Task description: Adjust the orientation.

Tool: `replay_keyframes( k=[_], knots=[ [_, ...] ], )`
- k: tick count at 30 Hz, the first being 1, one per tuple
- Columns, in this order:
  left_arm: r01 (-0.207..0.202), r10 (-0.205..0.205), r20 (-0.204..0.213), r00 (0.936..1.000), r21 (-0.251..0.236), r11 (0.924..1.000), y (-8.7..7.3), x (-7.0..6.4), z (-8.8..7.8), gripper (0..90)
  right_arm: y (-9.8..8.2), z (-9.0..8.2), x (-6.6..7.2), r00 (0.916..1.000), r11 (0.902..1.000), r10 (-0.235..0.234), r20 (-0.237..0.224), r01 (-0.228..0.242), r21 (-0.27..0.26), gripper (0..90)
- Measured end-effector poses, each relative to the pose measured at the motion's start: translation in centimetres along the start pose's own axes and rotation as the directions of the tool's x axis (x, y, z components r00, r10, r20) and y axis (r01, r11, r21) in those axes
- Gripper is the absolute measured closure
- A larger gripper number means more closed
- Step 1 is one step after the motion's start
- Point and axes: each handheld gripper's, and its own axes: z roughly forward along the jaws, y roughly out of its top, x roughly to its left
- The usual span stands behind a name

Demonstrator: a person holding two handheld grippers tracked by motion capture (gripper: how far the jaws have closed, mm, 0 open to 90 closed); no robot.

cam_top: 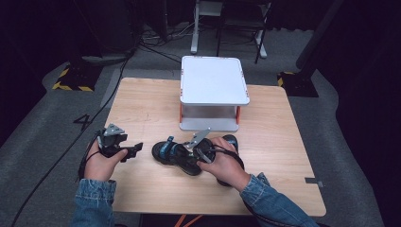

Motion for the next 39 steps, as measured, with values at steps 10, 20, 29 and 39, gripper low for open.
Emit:
replay_keyframes(
  k=[10, 20, 29, 39],
  knots=[
    [-0.012, 0.012, 0.008, 0.9999, 0.001, 0.9999, 0.5, -0.1, 0.6, 26.1, -0.7, -5.8, -0.5, 0.9942, 0.9713, 0.105, 0.024, -0.098, -0.217, 80.1],
    [-0.029, 0.029, 0.032, 0.9991, 0.009, 0.9995, 1.6, -0.6, 1.9, 26.2, -6.4, -13.5, -2.3, 0.9587, 0.9013, 0.268, 0.095, -0.215, -0.376, 80.1],
    [-0.047, 0.047, 0.059, 0.9972, -0.002, 0.9989, 2.6, -0.8, 2.8, 26.2, -10.5, -17.7, -4.8, 0.8893, 0.8596, 0.413, 0.197, -0.309, -0.407, 79.9],
    [-0.066, 0.066, 0.070, 0.9954, -0.001, 0.9978, 3.2, -1.3, 3.3, 26.1, -14.1, -19.0, -6.9, 0.8069, 0.8230, 0.526, 0.269, -0.402, -0.401, 79.9]
  ],
)
